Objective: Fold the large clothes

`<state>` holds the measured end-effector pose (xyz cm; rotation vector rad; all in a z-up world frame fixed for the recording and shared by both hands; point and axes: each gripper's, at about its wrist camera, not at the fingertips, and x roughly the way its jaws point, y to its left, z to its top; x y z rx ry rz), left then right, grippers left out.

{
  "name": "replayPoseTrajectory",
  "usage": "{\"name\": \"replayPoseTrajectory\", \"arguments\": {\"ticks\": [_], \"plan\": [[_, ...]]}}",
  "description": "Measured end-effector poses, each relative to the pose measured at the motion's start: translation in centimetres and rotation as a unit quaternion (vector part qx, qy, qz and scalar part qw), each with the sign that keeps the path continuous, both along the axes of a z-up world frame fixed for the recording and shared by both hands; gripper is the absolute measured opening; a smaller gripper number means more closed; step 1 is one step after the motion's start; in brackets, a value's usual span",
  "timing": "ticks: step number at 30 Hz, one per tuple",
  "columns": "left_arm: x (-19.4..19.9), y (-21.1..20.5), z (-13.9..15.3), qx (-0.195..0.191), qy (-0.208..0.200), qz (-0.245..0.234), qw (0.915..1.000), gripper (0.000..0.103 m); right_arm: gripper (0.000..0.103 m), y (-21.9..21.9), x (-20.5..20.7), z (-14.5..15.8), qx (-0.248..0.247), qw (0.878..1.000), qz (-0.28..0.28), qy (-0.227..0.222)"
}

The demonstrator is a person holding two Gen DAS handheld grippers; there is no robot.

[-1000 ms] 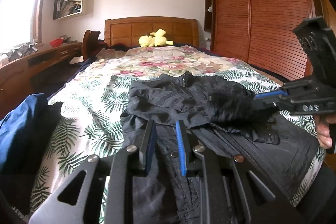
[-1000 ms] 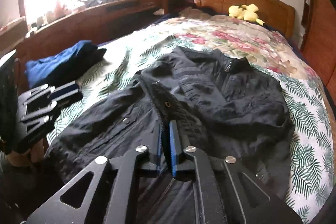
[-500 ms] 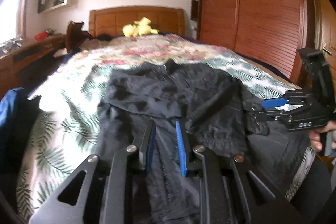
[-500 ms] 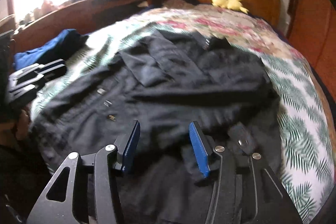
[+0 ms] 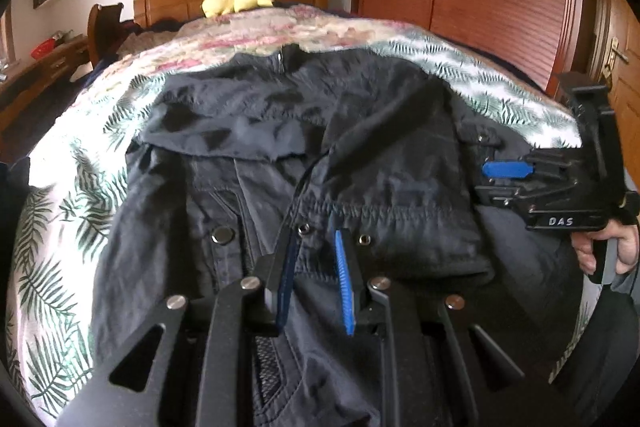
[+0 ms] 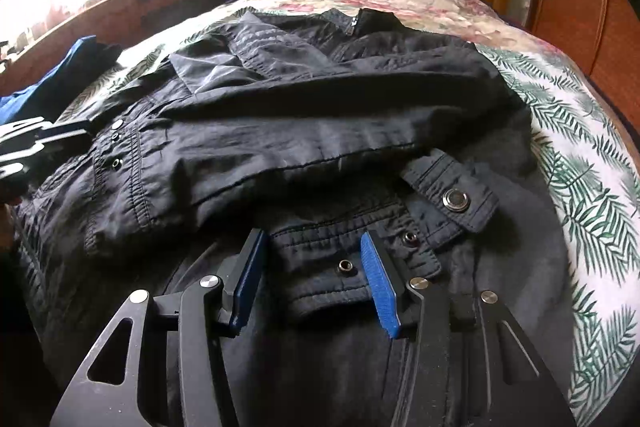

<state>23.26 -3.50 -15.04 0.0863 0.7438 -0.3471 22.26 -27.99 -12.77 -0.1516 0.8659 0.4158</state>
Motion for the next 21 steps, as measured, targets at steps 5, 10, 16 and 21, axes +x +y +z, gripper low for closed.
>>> {"name": "replayPoseTrajectory", "arguments": {"ticks": [5, 10, 16, 21], "plan": [[0.9, -0.1, -1.3, 0.015, 0.023, 0.013, 0.9995, 0.019, 0.051, -0.1, -0.3, -0.3, 0.008, 1.0, 0.001, -0.006], [1.6, -0.3, -2.0, 0.026, 0.038, 0.024, 0.9987, 0.022, 0.051, -0.2, -0.2, -0.4, 0.017, 1.0, 0.001, -0.007], [2.4, -0.1, -2.3, 0.027, 0.054, 0.039, 0.9974, 0.027, 0.051, -0.4, -0.5, -0.4, 0.02, 1.0, 0.001, -0.012], [2.1, -0.4, -2.1, 0.039, 0.053, 0.044, 0.9969, 0.027, 0.051, -0.4, -0.5, -0.4, 0.023, 1.0, 0.001, -0.012]]}}
